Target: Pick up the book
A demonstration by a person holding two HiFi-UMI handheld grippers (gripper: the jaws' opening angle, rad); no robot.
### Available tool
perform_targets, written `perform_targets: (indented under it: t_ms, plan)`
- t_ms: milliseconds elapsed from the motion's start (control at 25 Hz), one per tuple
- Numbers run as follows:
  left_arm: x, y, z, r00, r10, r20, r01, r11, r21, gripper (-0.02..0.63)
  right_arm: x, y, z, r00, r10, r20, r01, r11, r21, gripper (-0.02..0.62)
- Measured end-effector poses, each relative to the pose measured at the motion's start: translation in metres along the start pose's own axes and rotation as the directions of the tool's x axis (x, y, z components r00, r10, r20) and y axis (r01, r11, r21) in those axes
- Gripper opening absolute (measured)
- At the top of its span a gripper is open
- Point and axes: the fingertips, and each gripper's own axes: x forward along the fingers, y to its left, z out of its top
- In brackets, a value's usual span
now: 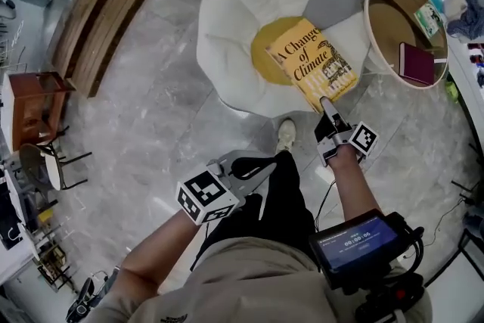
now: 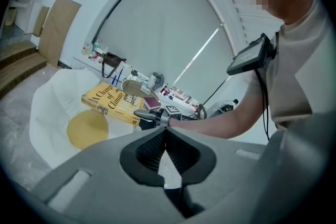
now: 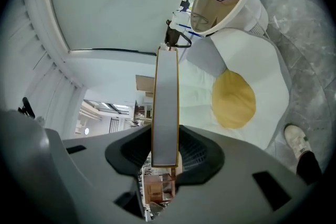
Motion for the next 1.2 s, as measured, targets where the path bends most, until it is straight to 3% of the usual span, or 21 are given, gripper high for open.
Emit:
perform_targets:
  t_ms: [240,440,640,1000,1200]
  plan:
    - [-0.058,-0.033,-0.009,0.999,0.018,0.028,-0.02,0.998,0.065,0.008,-0.052,0.083,-0.046,0.996,0.088,0.021,-0.088,0.996,-0.025,0.153]
    - [-0.085,-0.058,-0.017,0.998,0.014,0.065,-0.019,0.997,0.074,0.008,-0.099,0.132,-0.077,0.991,0.125,0.038,-0.123,0.991,-0.043,0.153]
    - [-0.137,-0.11,-0.036,0.997,0.001,0.072,-0.01,0.993,0.119,0.008,-0.158,0.187,-0.142,0.986,0.16,0.047,-0.156,0.985,-0.073,0.153]
    - [-0.136,-0.089,-0.022,0.994,-0.047,0.094,0.036,0.992,0.117,0.008,-0.168,0.199,-0.155,0.987,0.156,0.046,-0.152,0.985,-0.085,0.153]
    - [-0.149,-0.135,-0.038,0.992,-0.056,0.112,0.043,0.992,0.12,0.008,-0.225,0.208,-0.18,0.986,0.158,0.059,-0.152,0.983,-0.102,0.153]
